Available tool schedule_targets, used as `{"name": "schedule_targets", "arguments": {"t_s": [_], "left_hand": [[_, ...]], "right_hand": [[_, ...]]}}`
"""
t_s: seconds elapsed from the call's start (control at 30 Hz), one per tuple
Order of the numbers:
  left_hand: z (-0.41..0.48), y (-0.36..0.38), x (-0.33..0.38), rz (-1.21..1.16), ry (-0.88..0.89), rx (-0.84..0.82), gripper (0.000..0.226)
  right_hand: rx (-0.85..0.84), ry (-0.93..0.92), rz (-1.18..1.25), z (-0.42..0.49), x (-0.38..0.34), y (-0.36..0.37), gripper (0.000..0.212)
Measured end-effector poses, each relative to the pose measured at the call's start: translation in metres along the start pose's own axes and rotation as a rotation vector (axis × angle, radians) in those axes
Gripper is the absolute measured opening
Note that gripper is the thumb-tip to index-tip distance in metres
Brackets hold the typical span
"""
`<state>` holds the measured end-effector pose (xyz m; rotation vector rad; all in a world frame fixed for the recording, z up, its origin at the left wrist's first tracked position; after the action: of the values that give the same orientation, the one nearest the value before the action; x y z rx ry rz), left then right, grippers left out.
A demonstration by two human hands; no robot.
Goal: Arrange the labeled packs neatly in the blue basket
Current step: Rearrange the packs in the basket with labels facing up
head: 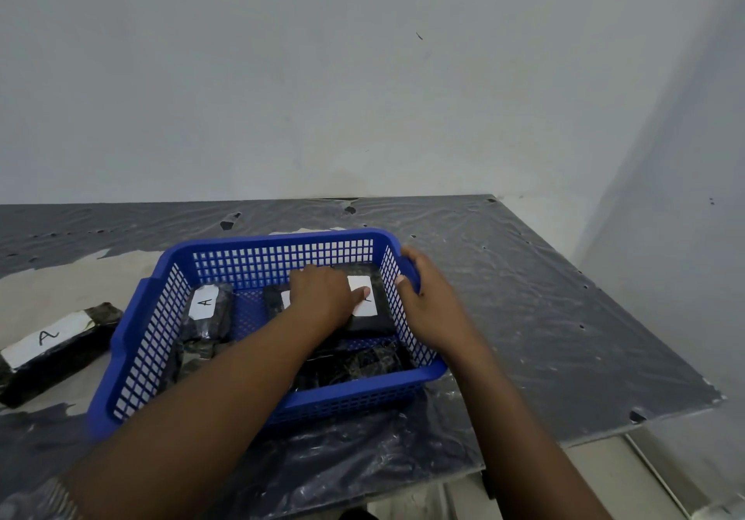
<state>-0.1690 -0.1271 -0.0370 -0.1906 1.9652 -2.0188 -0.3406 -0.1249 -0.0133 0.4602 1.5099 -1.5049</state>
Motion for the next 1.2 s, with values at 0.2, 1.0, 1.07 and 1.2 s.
{"name": "schedule_targets", "arguments": {"t_s": [0.2, 1.0, 1.07, 1.2], "left_hand": [[-0.007, -0.019, 0.009, 0.023, 0.126, 0.134, 0.056], [-0.061, -0.045, -0.007, -0.405, 0.693, -0.363, 0.046], [-0.062, -0.043, -0.017, -0.539, 0.676, -0.434, 0.049], [-0.063, -0.037, -0.028, -0.627, 0.633, -0.465, 0.048]], "right_hand": [[-0.003, 0.001, -0.024, -0.001, -0.003, -0.001, 0.050], [-0.026, 0.026, -0.016, -0.004, -0.010, -0.005, 0.049], [-0.027, 0.025, -0.006, -0.004, -0.010, -0.005, 0.049], [-0.032, 0.024, 0.024, -0.003, -0.008, -0.004, 0.046]]}}
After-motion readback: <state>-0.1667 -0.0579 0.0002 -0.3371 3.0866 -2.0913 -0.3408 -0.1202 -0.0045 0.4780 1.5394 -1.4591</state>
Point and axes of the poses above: each hand's wrist, its own z-axis towards the middle knuckle, its own y-axis out of the palm, x = y × z, the point moved 1 cm from there along z, towards the middle knuckle, and after that the axes turned 1 degree about y, right-handed, at the moved point
